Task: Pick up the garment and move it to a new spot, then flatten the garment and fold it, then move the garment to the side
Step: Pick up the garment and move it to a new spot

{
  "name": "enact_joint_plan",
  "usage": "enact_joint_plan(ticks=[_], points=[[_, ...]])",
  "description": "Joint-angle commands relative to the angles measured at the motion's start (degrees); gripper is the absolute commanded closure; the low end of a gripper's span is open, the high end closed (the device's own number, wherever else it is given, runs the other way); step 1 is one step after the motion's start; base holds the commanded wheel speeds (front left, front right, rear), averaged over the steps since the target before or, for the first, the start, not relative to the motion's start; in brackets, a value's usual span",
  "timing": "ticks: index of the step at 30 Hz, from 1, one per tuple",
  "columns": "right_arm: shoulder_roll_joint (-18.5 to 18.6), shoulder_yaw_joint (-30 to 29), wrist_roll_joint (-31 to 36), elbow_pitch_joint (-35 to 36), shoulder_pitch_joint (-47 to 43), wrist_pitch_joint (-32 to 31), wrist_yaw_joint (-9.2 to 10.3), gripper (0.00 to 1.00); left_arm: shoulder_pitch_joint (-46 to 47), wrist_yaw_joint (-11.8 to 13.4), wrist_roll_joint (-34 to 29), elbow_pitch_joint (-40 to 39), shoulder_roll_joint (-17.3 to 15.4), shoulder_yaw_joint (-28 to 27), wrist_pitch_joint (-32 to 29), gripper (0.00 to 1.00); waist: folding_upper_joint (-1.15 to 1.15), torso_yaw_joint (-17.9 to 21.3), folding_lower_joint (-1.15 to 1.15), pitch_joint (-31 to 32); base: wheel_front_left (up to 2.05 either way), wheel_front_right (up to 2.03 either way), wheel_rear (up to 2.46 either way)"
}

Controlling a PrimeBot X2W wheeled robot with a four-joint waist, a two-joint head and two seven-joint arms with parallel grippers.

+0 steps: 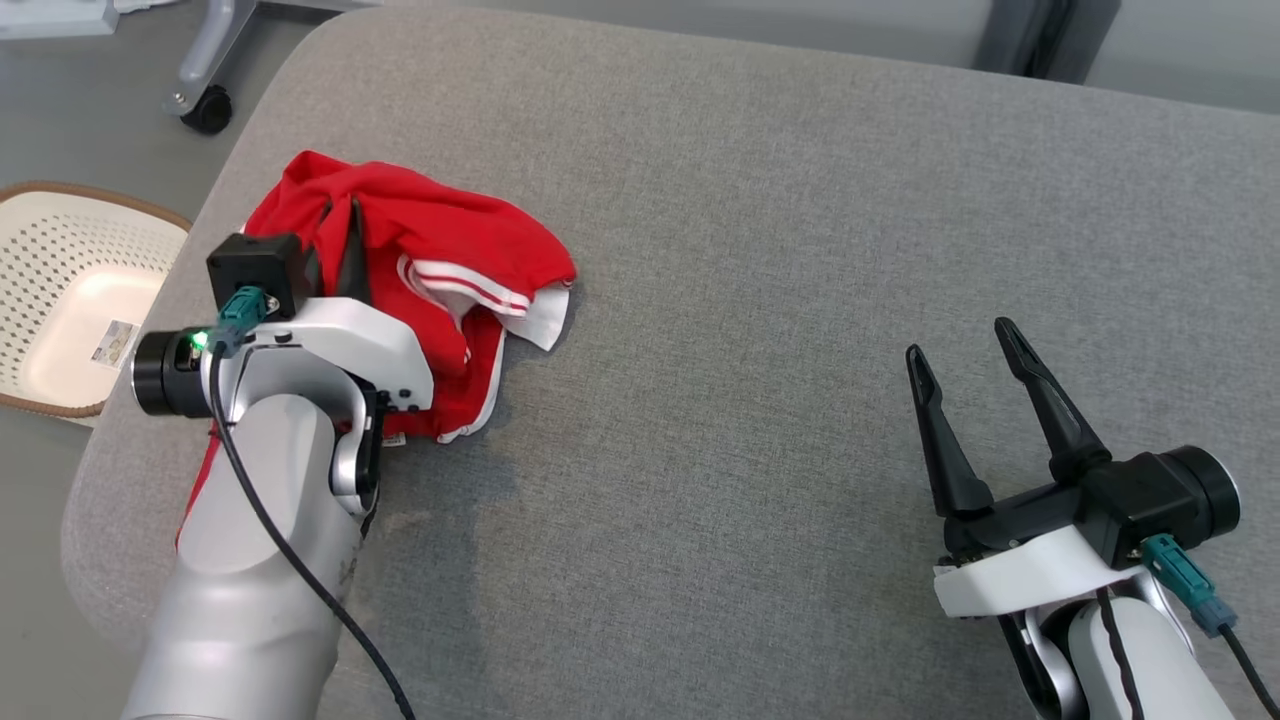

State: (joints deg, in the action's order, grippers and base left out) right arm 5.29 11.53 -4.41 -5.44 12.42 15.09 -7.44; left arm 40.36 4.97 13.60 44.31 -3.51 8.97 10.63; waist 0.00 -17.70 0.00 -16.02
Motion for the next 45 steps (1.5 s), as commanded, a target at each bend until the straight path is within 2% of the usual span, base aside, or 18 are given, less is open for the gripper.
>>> enact_joint_plan(ticks=[1,7,13,25,34,45], points=[[-0.1,-0.3,0.0,-0.1,-0.2,0.2,-0.09,0.00,-0.1,-0.3,-0.1,-1.2,-0.7,0.1,1.0,1.00,0.00,0.3,0.00,0.6,0.00,0.00,0.00],[-0.9,0.0,-0.3,-0.4,-0.6,0.2,-0.09,0.00,-1.0,-1.2,-0.3,-6.5,-1.2,0.6,2.9,1.00,0.00,1.9,0.00,2.6,0.00,0.00,0.00],[-1.8,-0.1,-0.5,-0.5,-0.4,0.2,-0.09,0.00,-1.0,-1.9,-0.7,-13.2,-2.6,1.6,2.2,1.00,0.00,5.0,0.00,4.3,0.00,0.00,0.00],[-2.2,-0.8,-2.7,0.1,0.1,0.2,-0.09,0.00,1.8,-4.4,0.6,-26.9,-5.5,2.5,-3.6,1.00,0.00,15.0,0.00,5.5,0.00,0.00,0.00],[-2.2,-0.2,-5.1,0.3,0.3,0.2,-0.09,0.00,3.1,-6.5,1.3,-31.7,-4.2,5.7,-5.7,1.00,0.00,23.2,0.00,6.4,0.00,0.00,0.00],[-2.2,0.1,-6.2,0.5,-0.1,0.2,-0.09,0.00,4.8,-8.0,2.3,-30.3,-1.2,11.1,-5.0,1.00,0.00,31.5,0.00,7.3,0.00,0.00,0.00]])
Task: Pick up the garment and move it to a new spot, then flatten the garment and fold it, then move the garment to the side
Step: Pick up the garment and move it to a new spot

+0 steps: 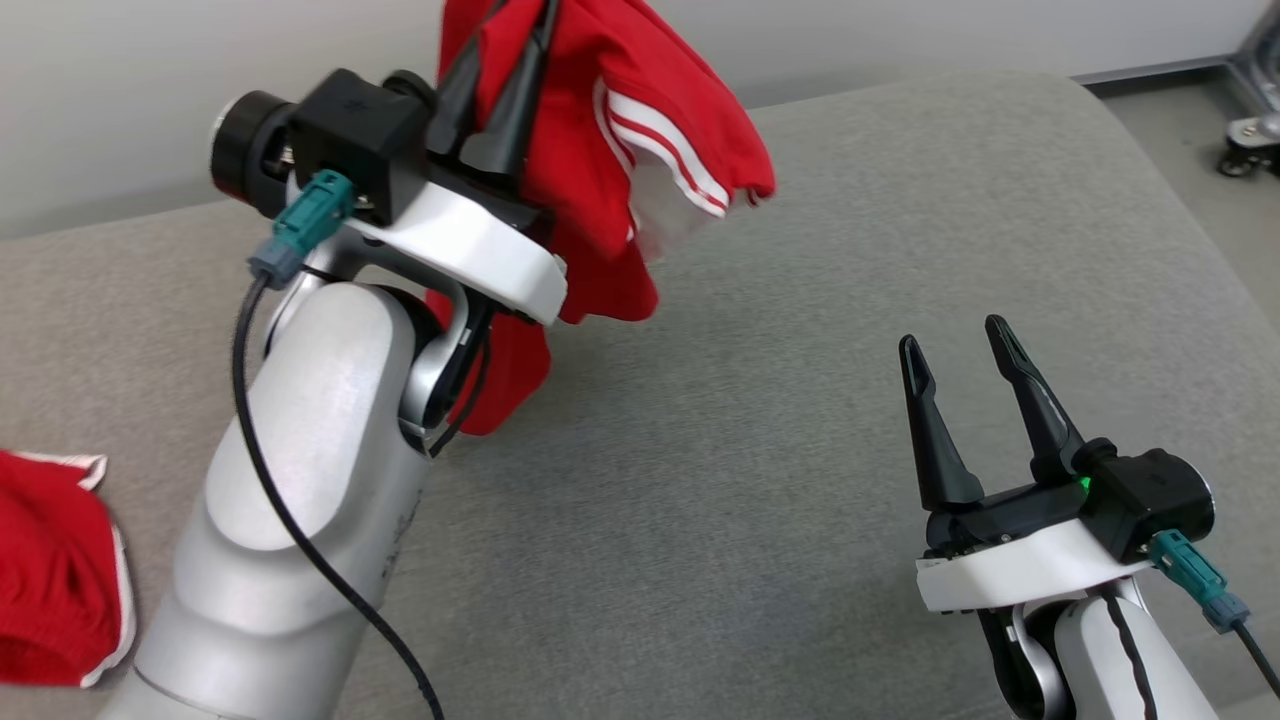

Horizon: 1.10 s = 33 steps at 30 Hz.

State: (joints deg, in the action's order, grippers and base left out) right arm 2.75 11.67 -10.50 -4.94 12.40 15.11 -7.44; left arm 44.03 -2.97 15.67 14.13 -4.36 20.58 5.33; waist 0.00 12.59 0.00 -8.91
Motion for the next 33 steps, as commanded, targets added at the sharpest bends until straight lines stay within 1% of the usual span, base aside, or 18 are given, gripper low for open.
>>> enact_joint_plan(ticks=[1,5,10,13,16,21,22,23,24,26,29,33], points=[[0.3,0.0,-0.2,0.1,-0.1,0.1,-0.09,0.00,1.3,-0.2,0.4,0.3,-0.1,0.1,0.4,1.00,0.00,1.8,0.00,0.1,0.00,0.00,0.00],[0.3,-0.5,-0.2,0.3,-0.4,0.1,-0.09,0.00,0.9,-0.6,1.7,2.4,0.6,2.4,1.3,1.00,0.00,3.3,0.00,-0.6,0.00,0.00,0.00],[0.3,-1.5,-0.9,1.2,-0.1,0.1,-0.09,0.00,-1.6,-0.8,3.5,7.0,0.9,4.6,1.2,1.00,0.00,3.7,0.00,-2.7,0.00,0.00,0.00],[0.3,-1.8,-1.2,1.3,0.4,0.1,-0.09,0.00,-2.9,-0.8,4.0,11.0,1.0,5.2,1.4,1.00,0.00,3.4,0.00,-4.0,0.00,0.00,0.00],[0.3,-1.8,-1.4,1.2,0.7,0.1,-0.09,0.00,-4.2,0.0,4.6,16.1,0.9,4.9,1.9,1.00,0.00,2.8,0.00,-4.9,0.00,0.00,0.00],[0.3,-1.9,-0.7,1.1,1.0,0.1,-0.09,0.00,-5.5,1.3,5.7,23.3,0.9,3.2,6.4,1.00,0.00,1.1,0.00,-5.2,0.00,0.00,0.00],[0.3,-1.9,-0.5,1.1,0.9,0.1,-0.09,0.00,-5.8,1.5,5.8,24.5,0.9,3.2,7.1,0.98,0.00,0.6,0.00,-5.0,0.00,0.00,0.00],[0.3,-1.8,-0.3,1.0,0.8,0.1,-0.09,0.00,-6.0,1.7,5.9,25.5,1.0,3.1,7.8,0.68,0.00,0.1,0.00,-4.9,0.00,0.00,0.00],[0.3,-1.8,-0.2,0.9,0.7,0.1,-0.09,0.00,-6.0,2.0,5.9,26.4,1.0,3.0,8.3,0.00,0.00,-0.3,0.00,-4.6,0.00,0.00,0.00],[0.3,-1.7,0.2,0.7,0.4,0.1,-0.09,0.00,-6.1,2.3,6.6,27.5,1.1,2.4,9.1,0.00,0.00,-1.3,0.00,-4.0,0.00,0.00,0.00],[0.3,-1.8,0.7,0.5,-0.1,0.1,-0.09,0.00,-7.2,2.8,7.1,26.9,1.2,1.5,9.8,0.00,0.00,-3.0,0.00,-2.9,0.00,0.00,0.00],[0.3,-1.7,1.2,0.4,-1.0,0.1,-0.09,0.00,-9.9,3.8,6.2,20.6,1.3,-0.9,9.9,0.00,0.00,-5.6,0.00,-1.8,0.00,0.00,0.00]])
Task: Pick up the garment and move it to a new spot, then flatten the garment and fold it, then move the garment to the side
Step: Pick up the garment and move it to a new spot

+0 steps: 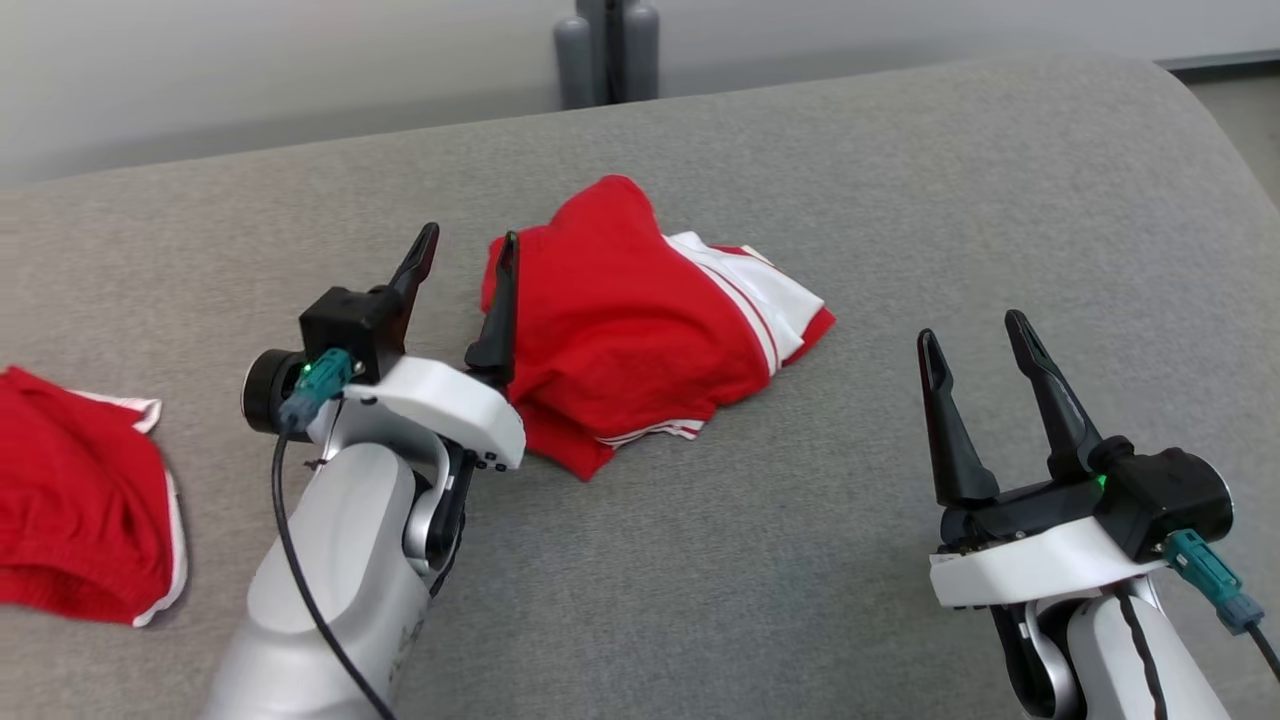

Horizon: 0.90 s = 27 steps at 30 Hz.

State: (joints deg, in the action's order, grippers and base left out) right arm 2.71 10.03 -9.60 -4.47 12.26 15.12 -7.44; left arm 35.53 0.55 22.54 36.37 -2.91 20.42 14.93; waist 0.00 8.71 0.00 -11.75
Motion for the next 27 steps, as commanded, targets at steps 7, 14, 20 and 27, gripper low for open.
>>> enact_joint_plan(ticks=[7,14,20,27], points=[[0.4,-0.1,0.7,-0.4,-1.6,0.1,-0.09,0.00,-9.9,0.8,-3.1,-14.1,-0.1,-5.2,0.3,0.00,0.00,-5.1,0.00,3.1,0.00,0.00,0.00],[0.4,-0.2,0.2,-0.5,-3.2,0.1,-0.09,0.00,-22.7,1.6,-6.6,-25.4,-0.1,-10.4,0.3,0.00,0.00,-6.9,0.00,6.4,0.00,0.00,0.00],[0.4,-1.7,0.2,-1.0,-5.7,0.1,-0.09,0.00,-30.5,3.3,-6.8,-30.0,-0.1,-12.8,0.3,0.00,0.00,-8.1,0.00,9.3,0.00,0.00,0.00],[0.3,-2.1,0.7,-2.7,-9.3,0.1,-0.09,0.00,-36.2,5.4,-8.4,-31.7,-0.1,-11.7,0.3,0.00,0.00,-8.6,0.00,11.7,0.00,0.00,0.00]])
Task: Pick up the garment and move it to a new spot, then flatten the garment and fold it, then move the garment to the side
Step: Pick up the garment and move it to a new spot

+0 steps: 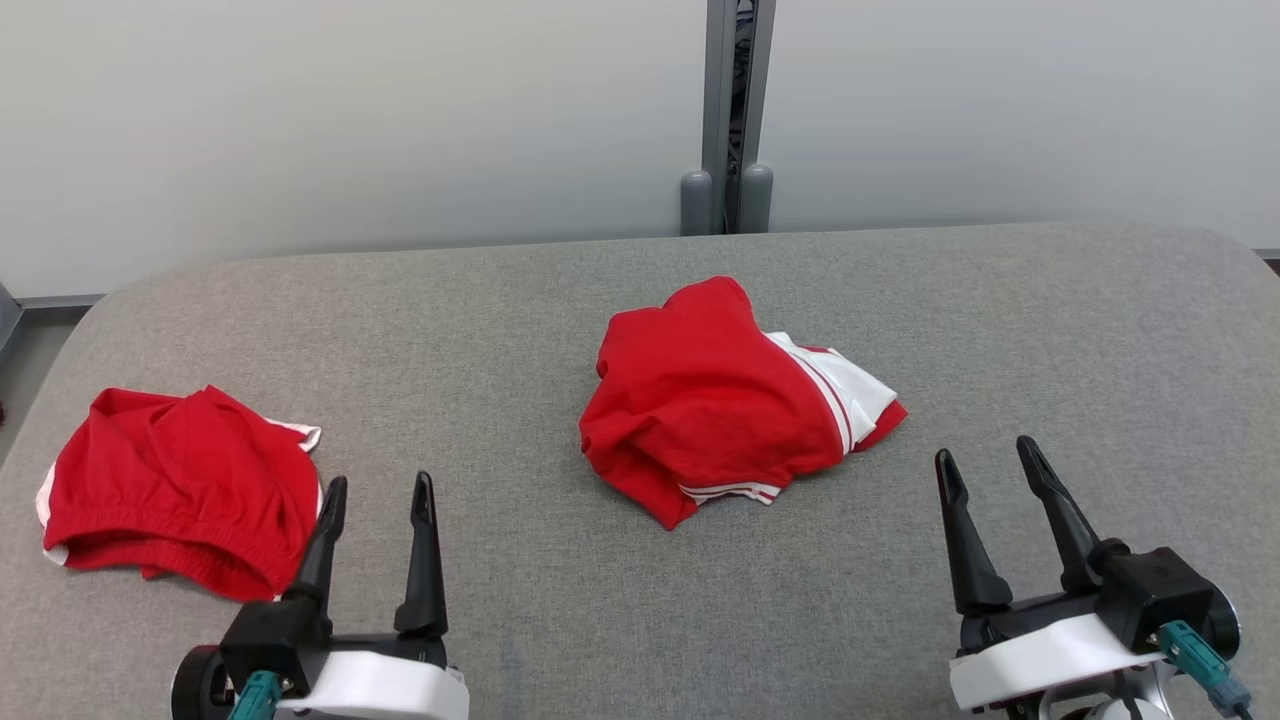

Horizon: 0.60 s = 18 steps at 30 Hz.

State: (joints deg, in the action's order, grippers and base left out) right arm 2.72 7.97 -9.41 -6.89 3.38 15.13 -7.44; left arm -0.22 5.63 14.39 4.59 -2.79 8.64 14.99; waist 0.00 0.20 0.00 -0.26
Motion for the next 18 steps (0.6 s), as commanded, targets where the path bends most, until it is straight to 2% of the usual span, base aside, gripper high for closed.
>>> enact_joint_plan(ticks=[1,7,18], points=[[0.3,0.0,0.5,-0.5,-0.7,0.1,-0.09,0.00,-0.9,0.4,-0.2,0.6,-0.2,0.3,0.2,0.00,0.00,0.0,0.00,0.3,0.00,0.00,0.00],[0.3,-0.3,0.1,-0.9,-0.8,0.1,-0.09,0.00,-2.5,1.0,1.6,2.8,-0.2,1.0,0.2,0.00,0.00,0.7,0.00,0.9,0.00,0.00,0.00],[0.3,-0.4,0.1,-0.9,-1.1,0.1,-0.09,0.00,-0.8,1.0,1.0,3.8,-0.2,1.9,0.2,0.00,0.00,0.7,0.00,0.5,0.00,0.00,0.00]])
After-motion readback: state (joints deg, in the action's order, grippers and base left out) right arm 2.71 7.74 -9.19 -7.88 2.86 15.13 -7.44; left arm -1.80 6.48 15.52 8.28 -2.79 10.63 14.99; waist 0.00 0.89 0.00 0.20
